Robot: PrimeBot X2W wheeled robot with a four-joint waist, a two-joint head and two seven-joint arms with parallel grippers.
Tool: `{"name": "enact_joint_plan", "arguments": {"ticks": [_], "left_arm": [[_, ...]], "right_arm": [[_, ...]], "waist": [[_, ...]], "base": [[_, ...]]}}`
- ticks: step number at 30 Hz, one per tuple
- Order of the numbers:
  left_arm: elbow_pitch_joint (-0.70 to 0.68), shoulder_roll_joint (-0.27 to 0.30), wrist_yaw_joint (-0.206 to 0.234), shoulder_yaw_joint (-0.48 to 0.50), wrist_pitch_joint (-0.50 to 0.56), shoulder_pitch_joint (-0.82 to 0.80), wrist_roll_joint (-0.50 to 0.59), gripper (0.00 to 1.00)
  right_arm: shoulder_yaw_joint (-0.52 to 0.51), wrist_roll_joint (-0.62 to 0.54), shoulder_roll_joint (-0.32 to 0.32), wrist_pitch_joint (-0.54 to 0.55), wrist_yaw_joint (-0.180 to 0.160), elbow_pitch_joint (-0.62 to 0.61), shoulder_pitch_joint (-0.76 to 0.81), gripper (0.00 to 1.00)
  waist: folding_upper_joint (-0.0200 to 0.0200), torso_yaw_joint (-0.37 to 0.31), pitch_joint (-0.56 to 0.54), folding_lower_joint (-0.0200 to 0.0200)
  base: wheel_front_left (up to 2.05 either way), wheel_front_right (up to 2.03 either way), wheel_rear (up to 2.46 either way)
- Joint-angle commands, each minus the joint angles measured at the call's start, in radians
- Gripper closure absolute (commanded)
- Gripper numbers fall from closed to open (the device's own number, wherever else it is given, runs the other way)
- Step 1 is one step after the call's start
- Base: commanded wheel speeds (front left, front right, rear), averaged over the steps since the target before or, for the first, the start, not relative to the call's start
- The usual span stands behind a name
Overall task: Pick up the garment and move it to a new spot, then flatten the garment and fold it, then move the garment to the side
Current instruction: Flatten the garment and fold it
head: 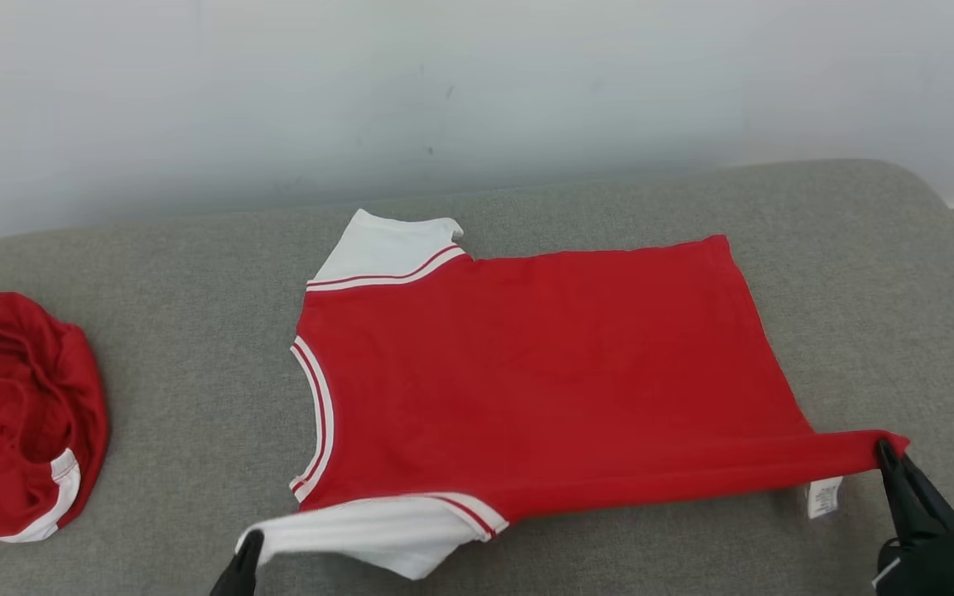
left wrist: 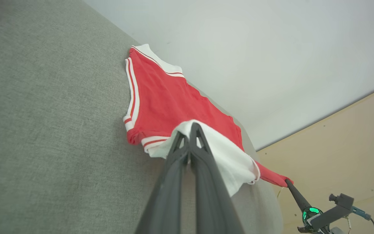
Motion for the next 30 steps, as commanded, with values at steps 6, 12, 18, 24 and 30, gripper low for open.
{"name": "enact_joint_plan", "arguments": {"ticks": [6,12,18,24,30], "left_arm": [[0.086,-0.041,-0.032,0.004,-0.004,-0.134,0.028,1.0],[0.216,-0.073,-0.074,-0.009,0.009,-0.304,0.069,1.0],[0.366,-0.111,-0.122,-0.039,0.025,-0.466,0.111,1.0],[0.492,-0.119,-0.155,-0.077,0.019,-0.589,0.199,1.0],[0.601,-0.135,-0.172,-0.1,0.013,-0.659,0.25,1.0]], "right_arm": [[0.048,-0.059,0.018,0.007,-0.002,0.068,-0.103,1.0],[0.092,-0.09,0.036,-0.006,-0.001,0.167,-0.243,1.0],[0.131,-0.112,0.053,-0.018,-0.001,0.26,-0.386,1.0],[0.148,-0.149,0.072,-0.02,-0.001,0.313,-0.495,1.0],[0.131,-0.189,0.098,-0.02,-0.001,0.338,-0.548,1.0]], "waist": [[0.0001,0.002,0.048,0.0001],[0.0001,0.012,0.114,0.0001],[0.0001,0.015,0.19,0.0001],[0.0001,0.01,0.253,0.0001],[0.0001,0.002,0.284,0.0001]], "base": [[0.0,0.0,0.0],[0.0,0.0,0.0],[0.0,0.0,0.0],[0.0,0.0,0.0],[0.0,0.0,0.0]]}}
